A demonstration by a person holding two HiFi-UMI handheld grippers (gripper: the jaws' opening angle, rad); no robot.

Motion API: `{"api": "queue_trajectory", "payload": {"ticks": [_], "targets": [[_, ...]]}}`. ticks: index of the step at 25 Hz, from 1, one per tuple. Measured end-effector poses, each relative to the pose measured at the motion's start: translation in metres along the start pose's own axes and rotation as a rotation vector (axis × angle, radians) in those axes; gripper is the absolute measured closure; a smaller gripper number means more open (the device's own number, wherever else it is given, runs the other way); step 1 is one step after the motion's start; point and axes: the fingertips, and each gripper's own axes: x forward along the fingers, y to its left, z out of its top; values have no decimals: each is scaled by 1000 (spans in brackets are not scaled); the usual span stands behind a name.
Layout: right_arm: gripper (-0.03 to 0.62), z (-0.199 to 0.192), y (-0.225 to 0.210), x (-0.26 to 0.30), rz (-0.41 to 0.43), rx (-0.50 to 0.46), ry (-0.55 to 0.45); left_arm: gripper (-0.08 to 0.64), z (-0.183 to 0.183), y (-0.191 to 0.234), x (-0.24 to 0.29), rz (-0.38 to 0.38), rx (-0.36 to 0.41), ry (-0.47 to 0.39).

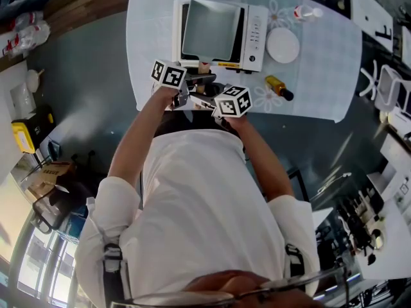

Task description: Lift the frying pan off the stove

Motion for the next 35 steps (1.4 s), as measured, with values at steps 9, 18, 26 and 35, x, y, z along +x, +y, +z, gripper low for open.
{"api": "queue_trajectory", "payload": {"ticks": [9, 18, 26, 35], "targets": [[391, -10, 10, -6, 14, -41, 17, 374, -8, -8, -1, -24, -16, -50], [390, -18, 41, -13, 14, -115, 37, 374, -18, -37, -16, -30, 24, -110], [388, -34, 75, -17, 15, -154, 29, 373, -42, -65, -32, -29, 62, -122], [385, -76, 122, -20, 15, -171, 11, 373, -94, -98, -49, -33, 78, -117]]}}
